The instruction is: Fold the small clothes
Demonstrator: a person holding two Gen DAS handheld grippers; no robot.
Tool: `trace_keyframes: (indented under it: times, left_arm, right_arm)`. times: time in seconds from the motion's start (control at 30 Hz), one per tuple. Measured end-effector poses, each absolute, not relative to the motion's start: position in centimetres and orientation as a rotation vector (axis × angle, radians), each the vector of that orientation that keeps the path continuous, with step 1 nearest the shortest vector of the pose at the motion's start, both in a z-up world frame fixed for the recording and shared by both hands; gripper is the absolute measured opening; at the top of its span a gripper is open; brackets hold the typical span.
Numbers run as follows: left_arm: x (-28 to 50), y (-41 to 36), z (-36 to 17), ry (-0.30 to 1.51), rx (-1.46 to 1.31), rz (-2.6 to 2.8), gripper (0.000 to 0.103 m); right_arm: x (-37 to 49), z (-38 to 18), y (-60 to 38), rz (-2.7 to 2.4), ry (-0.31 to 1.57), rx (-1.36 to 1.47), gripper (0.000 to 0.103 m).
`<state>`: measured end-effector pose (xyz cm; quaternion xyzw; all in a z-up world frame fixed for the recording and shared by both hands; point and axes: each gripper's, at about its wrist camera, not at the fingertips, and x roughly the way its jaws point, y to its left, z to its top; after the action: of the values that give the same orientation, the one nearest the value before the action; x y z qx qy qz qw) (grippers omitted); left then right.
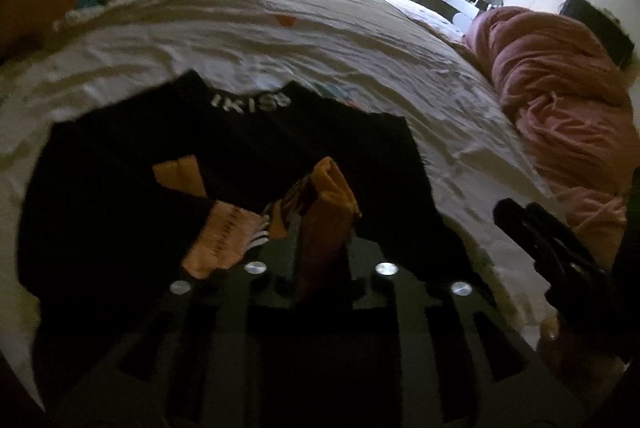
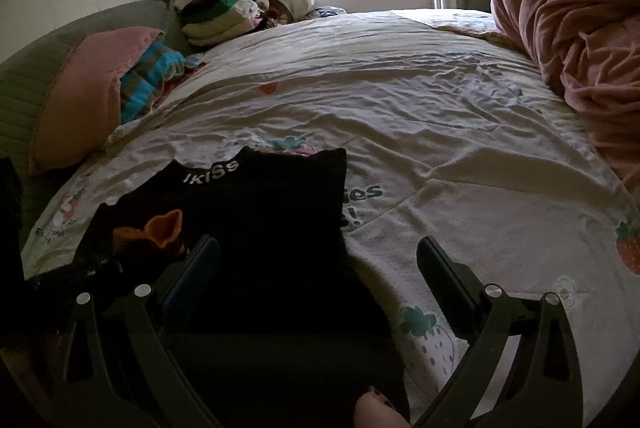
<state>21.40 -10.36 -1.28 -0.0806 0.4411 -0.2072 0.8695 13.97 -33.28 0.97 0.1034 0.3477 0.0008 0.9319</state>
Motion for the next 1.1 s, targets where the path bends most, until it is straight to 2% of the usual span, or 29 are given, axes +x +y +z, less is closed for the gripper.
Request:
trace_keyframes:
  times: [0.07, 0.2, 0.27, 0.4, 0.5, 0.63, 0.67, 0.7, 0.73, 0.8, 0.83, 1.1]
  left_arm:
    - [21.2, -9.8, -1.5, 0.945, -0.232, -0.47, 0.041]
    - [20.4, -8.3, -0.8, 0.916, -0.256, -0.45, 0.05]
    - [20.0, -6.8, -0.3, 0.891, -0.28, -0.425, 0.061]
    - [19.9, -3.4, 0.6, 0.854, -0.274, -0.283, 0.069]
    - [19.7, -0.6, 1.2, 0.817, -0.237, -0.135, 0.077]
    - [19.0, 2.4, 1.3, 0.797, -0.26, -0.063, 0.079]
    - [18.8, 2.9, 1.2, 0.797, -0.268, -0.056, 0.079]
    - [18.6, 3.4, 1.2, 0.795, -0.272, -0.053, 0.079]
    - [18.5, 3.8, 1.1, 0.793, -0.273, -0.049, 0.079]
    - [18.2, 4.7, 1.0, 0.788, -0.275, -0.039, 0.079]
    - [18.0, 5.1, 1.1, 0.785, -0.276, -0.035, 0.079]
    - [17.4, 8.2, 1.1, 0.762, -0.314, 0.019, 0.079]
  right_arm:
    - [14.0, 0.9, -33.2, 0.007, 0.714, 0.215, 0.098]
    - [14.3, 0.8, -32.8, 0.043, 0.728, 0.221, 0.098]
    - [14.6, 0.7, -32.3, 0.072, 0.742, 0.222, 0.098]
    - [15.7, 0.3, -30.0, 0.194, 0.797, 0.207, 0.098]
    - [16.9, -0.8, -27.3, 0.302, 0.883, 0.179, 0.082]
    - [18.0, -3.0, -23.9, 0.352, 0.968, 0.076, 0.08]
    - [18.3, -3.7, -23.4, 0.36, 0.989, 0.064, 0.077]
    - [18.5, -4.3, -23.1, 0.361, 1.007, 0.058, 0.066]
    - [18.7, -5.0, -22.5, 0.374, 1.029, 0.048, 0.048]
    - [18.4, -5.3, -21.9, 0.409, 1.014, 0.043, 0.03]
    - [18.3, -5.2, -21.7, 0.411, 1.004, 0.039, 0.01]
    - [18.6, 2.5, -20.6, 0.493, 0.787, -0.038, 0.008]
